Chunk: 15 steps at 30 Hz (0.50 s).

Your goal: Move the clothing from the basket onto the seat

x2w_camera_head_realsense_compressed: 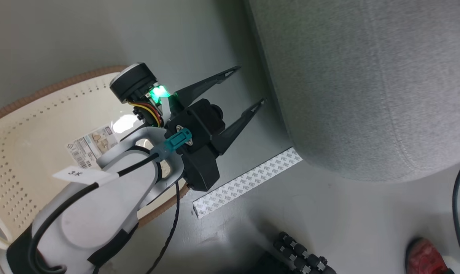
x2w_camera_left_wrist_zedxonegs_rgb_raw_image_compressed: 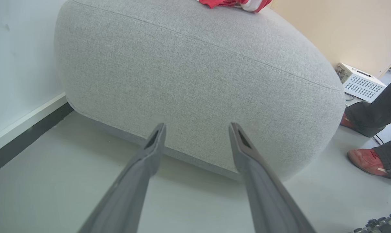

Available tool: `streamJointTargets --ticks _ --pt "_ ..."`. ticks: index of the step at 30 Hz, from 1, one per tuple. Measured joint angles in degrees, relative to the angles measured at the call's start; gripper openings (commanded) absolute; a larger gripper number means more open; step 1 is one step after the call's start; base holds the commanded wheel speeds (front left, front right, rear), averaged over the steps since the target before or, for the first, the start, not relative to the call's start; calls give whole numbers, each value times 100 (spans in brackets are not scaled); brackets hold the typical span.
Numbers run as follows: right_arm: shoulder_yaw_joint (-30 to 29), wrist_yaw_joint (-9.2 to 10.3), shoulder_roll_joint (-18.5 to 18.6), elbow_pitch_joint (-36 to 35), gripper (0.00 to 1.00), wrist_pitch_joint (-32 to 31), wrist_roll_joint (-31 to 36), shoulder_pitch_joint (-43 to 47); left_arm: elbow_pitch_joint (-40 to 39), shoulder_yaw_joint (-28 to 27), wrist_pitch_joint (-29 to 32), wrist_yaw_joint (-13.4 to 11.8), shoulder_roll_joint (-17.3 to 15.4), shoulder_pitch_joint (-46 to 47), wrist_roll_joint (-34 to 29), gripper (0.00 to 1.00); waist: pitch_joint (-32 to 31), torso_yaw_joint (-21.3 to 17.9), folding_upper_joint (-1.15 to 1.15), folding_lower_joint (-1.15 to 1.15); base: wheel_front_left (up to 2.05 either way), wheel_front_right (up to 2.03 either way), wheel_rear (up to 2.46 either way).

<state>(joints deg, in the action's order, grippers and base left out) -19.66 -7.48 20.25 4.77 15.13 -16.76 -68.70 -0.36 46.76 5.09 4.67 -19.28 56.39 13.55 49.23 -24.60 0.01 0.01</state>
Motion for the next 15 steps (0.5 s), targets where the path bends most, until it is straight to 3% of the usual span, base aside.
streamJointTargets --ticks 7,15 --pt "-242 0 -260 1659 0 -2 423 141 -112 56 97 -32 -74 -41 0 100 109 46 0 0 0 0 0" --pt "-314 0 -658 2918 0 0 746 346 -193 80 191 -97 -146 -117 7 100 14 -27 -1 -1 0 0 0"
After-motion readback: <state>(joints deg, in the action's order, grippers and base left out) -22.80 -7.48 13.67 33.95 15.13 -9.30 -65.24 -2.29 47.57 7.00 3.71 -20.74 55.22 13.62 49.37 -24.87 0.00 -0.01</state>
